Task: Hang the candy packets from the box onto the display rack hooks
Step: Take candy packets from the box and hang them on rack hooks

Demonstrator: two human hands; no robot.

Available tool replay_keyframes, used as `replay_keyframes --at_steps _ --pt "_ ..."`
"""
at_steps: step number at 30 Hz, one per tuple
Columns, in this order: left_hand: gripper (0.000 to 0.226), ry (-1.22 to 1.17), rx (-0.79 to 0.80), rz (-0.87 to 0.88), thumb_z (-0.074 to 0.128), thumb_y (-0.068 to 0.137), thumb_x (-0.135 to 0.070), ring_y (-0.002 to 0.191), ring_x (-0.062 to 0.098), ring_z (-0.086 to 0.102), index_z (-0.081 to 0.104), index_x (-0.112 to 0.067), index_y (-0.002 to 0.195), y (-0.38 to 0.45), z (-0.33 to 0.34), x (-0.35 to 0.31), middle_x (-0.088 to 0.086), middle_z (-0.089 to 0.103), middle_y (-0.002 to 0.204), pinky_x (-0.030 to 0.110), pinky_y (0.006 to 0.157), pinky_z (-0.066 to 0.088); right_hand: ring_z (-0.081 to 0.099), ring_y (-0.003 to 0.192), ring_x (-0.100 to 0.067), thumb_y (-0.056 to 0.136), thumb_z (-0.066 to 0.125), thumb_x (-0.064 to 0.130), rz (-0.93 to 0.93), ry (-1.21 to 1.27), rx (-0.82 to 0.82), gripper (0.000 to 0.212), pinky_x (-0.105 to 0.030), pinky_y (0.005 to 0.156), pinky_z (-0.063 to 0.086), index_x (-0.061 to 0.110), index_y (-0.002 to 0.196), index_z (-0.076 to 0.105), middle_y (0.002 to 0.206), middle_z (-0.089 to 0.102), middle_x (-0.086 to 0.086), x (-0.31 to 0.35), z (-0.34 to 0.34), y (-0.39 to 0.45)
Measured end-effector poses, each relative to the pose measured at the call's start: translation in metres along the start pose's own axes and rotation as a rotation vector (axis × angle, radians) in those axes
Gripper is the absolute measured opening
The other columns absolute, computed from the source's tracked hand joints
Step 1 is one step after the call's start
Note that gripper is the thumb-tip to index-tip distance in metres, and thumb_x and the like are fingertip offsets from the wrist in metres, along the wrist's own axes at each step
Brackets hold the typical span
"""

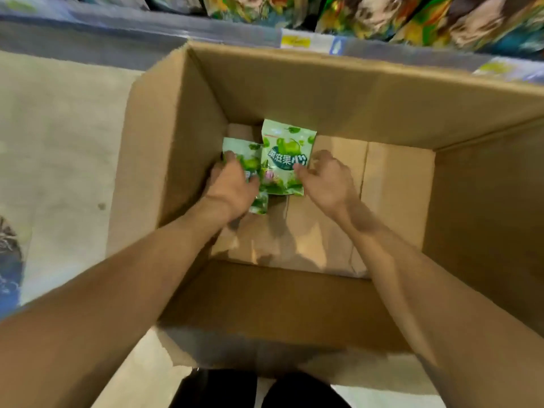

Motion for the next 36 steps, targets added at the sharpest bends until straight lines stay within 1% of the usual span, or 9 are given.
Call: replay_keyframes --at_steps 4,8,16,18,21,25,31,33,36 --pt "0.066 -0.104 -0.175 -0.069 0.064 0.098 -0.032 0.137 0.037 0.042 0.032 -0.002 0.148 0.03 0.034 0.002 0.023 0.046 0.144 0.04 0.111 0.036 0.064 0.097 -0.023 0.088 0.07 0.051 0.141 0.316 -0.098 0.041 -0.028 0.074 0.044 0.017 0.108 0.06 0.106 0.069 -0.001 -0.008 0.03 0.039" --pt "0.069 -0.16 -0.26 -0.049 0.074 0.092 -0.029 0.14 0.034 0.038 0.038 -0.003 0.144 0.038 0.049 0.014 0.018 0.044 0.146 0.042 0.114 0.035 0.071 0.088 -0.015 0.075 0.083 0.042 0.204 0.476 -0.111 0.045 -0.027 0.069 0.057 0.016 0.109 0.069 0.102 0.074 0.001 -0.01 0.04 0.054" --pt "0.074 -0.349 -0.222 -0.21 0.086 0.08 -0.018 0.142 0.033 0.036 0.042 -0.006 0.139 0.015 0.06 0.02 0.015 0.042 0.149 0.041 0.113 0.034 0.07 0.102 -0.026 0.093 0.069 0.022 0.211 0.65 -0.043 0.031 -0.05 0.092 0.058 0.015 0.119 0.053 0.116 0.07 -0.007 -0.023 0.034 0.022" --pt "0.063 -0.428 -0.164 -0.296 0.088 0.078 -0.017 0.133 0.032 0.049 0.052 -0.007 0.129 0.011 0.059 0.021 0.015 0.054 0.139 0.039 0.109 0.044 0.068 0.106 -0.025 0.098 0.064 0.02 0.214 0.677 -0.058 0.02 -0.046 0.095 0.057 0.02 0.113 0.052 0.119 0.068 -0.006 -0.027 0.022 0.008" --pt "0.032 -0.633 -0.02 -0.435 0.087 0.079 -0.007 0.095 0.028 0.069 0.063 -0.006 0.1 -0.003 0.046 0.022 0.011 0.069 0.103 0.038 0.082 0.058 0.068 0.103 -0.019 0.099 0.062 0.011 0.209 0.744 -0.111 0.024 -0.028 0.083 0.059 0.013 0.121 0.052 0.119 0.068 -0.001 -0.031 -0.003 -0.018" --pt "0.046 -0.756 0.099 -0.449 0.086 0.073 0.006 0.079 0.031 0.073 0.063 0.003 0.113 -0.039 0.006 0.018 0.021 0.073 0.099 0.036 0.056 0.058 0.069 0.102 -0.017 0.098 0.063 0.008 0.202 0.832 -0.116 0.026 -0.044 0.092 0.059 0.015 0.118 0.048 0.114 0.069 0.0 -0.02 -0.048 -0.069" --pt "0.035 -0.837 0.25 -0.226 0.082 0.079 0.002 0.078 0.027 0.077 0.069 0.0 0.112 -0.155 -0.112 -0.03 0.018 0.078 0.097 0.04 0.073 0.063 0.07 0.11 -0.021 0.099 0.063 0.008 0.141 0.84 -0.096 0.023 -0.048 0.097 0.056 0.03 0.106 0.059 0.121 0.072 -0.003 0.047 -0.161 -0.182" --pt "0.035 -0.858 0.277 -0.151 0.083 0.077 0.001 0.084 0.029 0.078 0.071 0.0 0.11 -0.204 -0.163 -0.051 0.016 0.079 0.098 0.04 0.077 0.062 0.07 0.111 -0.021 0.098 0.063 0.007 0.107 0.831 -0.104 0.026 -0.041 0.094 0.058 0.022 0.119 0.06 0.121 0.071 -0.002 0.081 -0.208 -0.225" --pt "0.039 -0.924 0.282 -0.07 0.085 0.075 0.0 0.095 0.034 0.076 0.073 -0.002 0.112 -0.283 -0.248 -0.085 0.015 0.078 0.103 0.048 0.087 0.061 0.067 0.093 -0.002 0.099 0.061 0.008 0.022 0.824 -0.088 0.033 -0.011 0.068 0.056 0.019 0.128 0.052 0.108 0.067 0.008 0.146 -0.284 -0.296"
Point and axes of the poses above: each hand's wrist, its own y-axis towards the middle knuckle, its own z-axis out of the palm, x = y × z, the point moved 1 cm from there along y, towards the middle knuckle
